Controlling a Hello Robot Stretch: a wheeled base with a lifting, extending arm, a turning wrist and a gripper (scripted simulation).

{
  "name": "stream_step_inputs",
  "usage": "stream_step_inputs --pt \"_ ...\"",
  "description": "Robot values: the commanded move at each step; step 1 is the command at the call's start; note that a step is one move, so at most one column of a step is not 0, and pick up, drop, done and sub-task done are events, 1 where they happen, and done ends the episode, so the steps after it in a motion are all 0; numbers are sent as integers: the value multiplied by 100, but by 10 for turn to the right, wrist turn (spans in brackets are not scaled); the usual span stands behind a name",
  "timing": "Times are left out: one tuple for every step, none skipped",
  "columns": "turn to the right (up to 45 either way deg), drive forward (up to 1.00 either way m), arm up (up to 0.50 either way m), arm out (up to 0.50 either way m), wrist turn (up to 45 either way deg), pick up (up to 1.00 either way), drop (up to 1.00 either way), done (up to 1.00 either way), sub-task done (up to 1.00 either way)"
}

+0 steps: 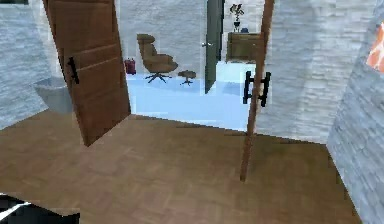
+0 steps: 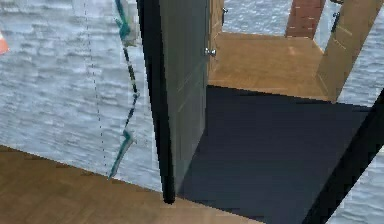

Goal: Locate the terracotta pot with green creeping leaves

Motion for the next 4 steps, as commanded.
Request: stream_step_inputs --pt "0 100 0 0 0 0 0 0 0" --pt "180 0 0 0 0 0 0 0 0" --pt "0 5 0 0 0 0 0 0 0" --pt "-330 0 0 0 0 0 0 0 0"
